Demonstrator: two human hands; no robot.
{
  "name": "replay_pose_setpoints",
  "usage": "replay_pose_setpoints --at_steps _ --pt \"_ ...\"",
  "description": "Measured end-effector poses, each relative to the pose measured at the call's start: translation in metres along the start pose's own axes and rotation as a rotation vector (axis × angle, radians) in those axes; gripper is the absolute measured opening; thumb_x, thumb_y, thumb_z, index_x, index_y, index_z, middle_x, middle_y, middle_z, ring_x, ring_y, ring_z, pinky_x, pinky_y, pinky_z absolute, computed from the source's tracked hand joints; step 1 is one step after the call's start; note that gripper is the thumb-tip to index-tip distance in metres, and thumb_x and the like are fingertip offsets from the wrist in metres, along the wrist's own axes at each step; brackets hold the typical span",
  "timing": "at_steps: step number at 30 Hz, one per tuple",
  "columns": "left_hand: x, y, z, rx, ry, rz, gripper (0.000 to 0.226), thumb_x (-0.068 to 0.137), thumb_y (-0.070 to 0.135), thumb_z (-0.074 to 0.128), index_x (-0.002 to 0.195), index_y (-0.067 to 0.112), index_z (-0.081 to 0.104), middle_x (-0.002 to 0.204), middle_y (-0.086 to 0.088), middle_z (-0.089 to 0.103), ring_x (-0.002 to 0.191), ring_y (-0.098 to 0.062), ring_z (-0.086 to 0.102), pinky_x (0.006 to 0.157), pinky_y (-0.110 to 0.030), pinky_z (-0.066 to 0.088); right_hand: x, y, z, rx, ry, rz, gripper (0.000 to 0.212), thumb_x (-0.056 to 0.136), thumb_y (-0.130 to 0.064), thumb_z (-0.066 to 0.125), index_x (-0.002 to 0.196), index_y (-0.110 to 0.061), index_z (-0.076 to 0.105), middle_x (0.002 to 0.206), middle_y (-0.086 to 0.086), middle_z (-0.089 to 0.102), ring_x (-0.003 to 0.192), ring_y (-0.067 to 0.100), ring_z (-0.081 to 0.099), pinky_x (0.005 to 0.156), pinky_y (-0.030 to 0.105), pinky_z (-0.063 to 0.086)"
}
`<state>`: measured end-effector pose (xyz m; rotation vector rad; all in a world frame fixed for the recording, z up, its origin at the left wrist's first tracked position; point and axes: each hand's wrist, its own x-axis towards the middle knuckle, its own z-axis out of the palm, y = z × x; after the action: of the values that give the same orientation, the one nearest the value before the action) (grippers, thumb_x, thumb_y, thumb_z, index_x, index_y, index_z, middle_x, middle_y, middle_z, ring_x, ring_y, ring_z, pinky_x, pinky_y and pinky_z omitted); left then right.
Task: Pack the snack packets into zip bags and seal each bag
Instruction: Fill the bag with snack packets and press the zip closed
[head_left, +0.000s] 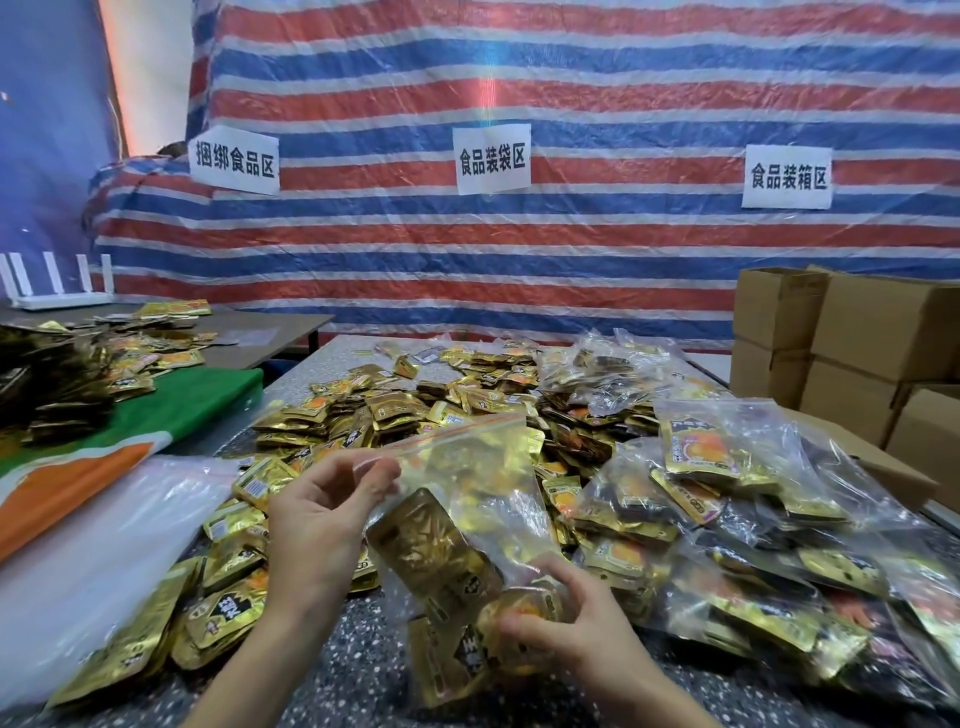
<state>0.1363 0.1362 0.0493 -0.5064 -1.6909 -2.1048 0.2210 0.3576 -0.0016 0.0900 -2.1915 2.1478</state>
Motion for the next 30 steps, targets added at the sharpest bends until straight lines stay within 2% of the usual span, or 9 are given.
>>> replay_pose_setpoints --at_steps 5,7,11,15,20,22,25,27,30 --pt "0.003 -0.006 0.014 -0.023 -0.064 -0.164 0.052 0.076 0.034 0.073 0.126 0.030 0.058 0.117 0.014 0.068 0.102 0.003 0.067 0.083 -0.023 0.051 0.000 -0.022 -0.023 0.109 0.111 -0.029 0.048 0.066 -0.021 0.092 0.106 -0.024 0.068 0.106 0.018 0.075 0.090 0.044 0.073 0.067 0.050 0.062" --pt "-0.003 -0.008 0.024 -0.002 -0.116 -0.196 0.057 0.078 0.033 0.073 0.132 0.030 0.054 0.123 0.016 0.065 0.103 0.004 0.065 0.088 -0.025 0.050 0.003 -0.039 -0.040 0.131 0.198 -0.089 0.041 0.067 -0.020 0.089 0.102 -0.024 0.068 0.105 0.020 0.075 0.087 0.043 0.074 0.065 0.049 0.061" --pt "-0.020 -0.009 0.043 0.000 -0.305 -0.193 0.039 0.076 0.037 0.070 0.116 0.038 0.068 0.119 0.018 0.070 0.108 0.001 0.066 0.090 -0.025 0.050 0.012 -0.079 -0.085 0.132 0.410 -0.207 0.033 0.065 -0.023 0.087 0.091 -0.038 0.073 0.103 0.015 0.076 0.085 0.036 0.075 0.064 0.047 0.061" --pt "-0.030 -0.001 0.068 -0.004 -0.437 -0.146 0.032 0.081 0.036 0.066 0.113 0.040 0.070 0.117 0.021 0.070 0.109 0.002 0.065 0.078 -0.009 0.052 0.034 -0.103 -0.143 0.083 0.673 -0.193 0.044 0.077 -0.012 0.084 0.112 -0.013 0.057 0.107 0.019 0.072 0.080 0.033 0.076 0.060 0.048 0.061" --pt "-0.034 0.011 0.087 -0.018 -0.507 -0.096 0.024 0.080 0.036 0.063 0.100 0.048 0.071 0.109 0.022 0.072 0.104 0.002 0.066 0.078 -0.007 0.050 0.059 -0.113 -0.192 -0.387 0.983 -0.012 0.059 0.076 -0.024 0.079 0.115 -0.014 0.036 0.112 0.011 0.055 0.088 0.025 0.062 0.054 0.032 0.054" --pt "-0.035 0.012 0.086 -0.018 -0.508 -0.097 0.023 0.080 0.036 0.064 0.099 0.045 0.073 0.108 0.017 0.073 0.103 -0.002 0.068 0.081 -0.010 0.052 0.067 -0.103 -0.204 -0.672 0.996 0.146 0.060 0.080 -0.029 0.071 0.120 -0.009 0.031 0.111 0.015 0.054 0.100 0.037 0.058 0.073 0.039 0.047" --pt "-0.036 0.009 0.079 0.029 -0.503 -0.106 0.021 0.081 0.037 0.064 0.099 0.045 0.072 0.107 0.016 0.074 0.103 -0.004 0.068 0.082 -0.013 0.053 0.074 -0.082 -0.214 -0.910 1.054 0.387 0.071 0.091 -0.033 0.062 0.144 -0.002 0.029 0.140 0.029 0.039 0.131 0.045 0.039 0.105 0.051 0.035" --pt "-0.036 0.005 0.071 0.061 -0.494 -0.116 0.020 0.082 0.040 0.063 0.099 0.045 0.072 0.107 0.017 0.073 0.104 -0.004 0.068 0.082 -0.016 0.054 0.074 -0.079 -0.215 -1.020 1.129 0.471 0.071 0.091 -0.035 0.062 0.144 0.001 0.033 0.148 0.034 0.031 0.138 0.046 0.030 0.112 0.052 0.026" --pt "-0.034 0.001 0.059 0.087 -0.466 -0.142 0.021 0.083 0.041 0.062 0.101 0.045 0.072 0.109 0.018 0.072 0.105 -0.004 0.067 0.088 -0.024 0.053 0.074 -0.087 -0.204 -1.058 1.230 0.358 0.065 0.085 -0.029 0.068 0.134 0.003 0.040 0.143 0.033 0.034 0.135 0.046 0.032 0.113 0.052 0.022"
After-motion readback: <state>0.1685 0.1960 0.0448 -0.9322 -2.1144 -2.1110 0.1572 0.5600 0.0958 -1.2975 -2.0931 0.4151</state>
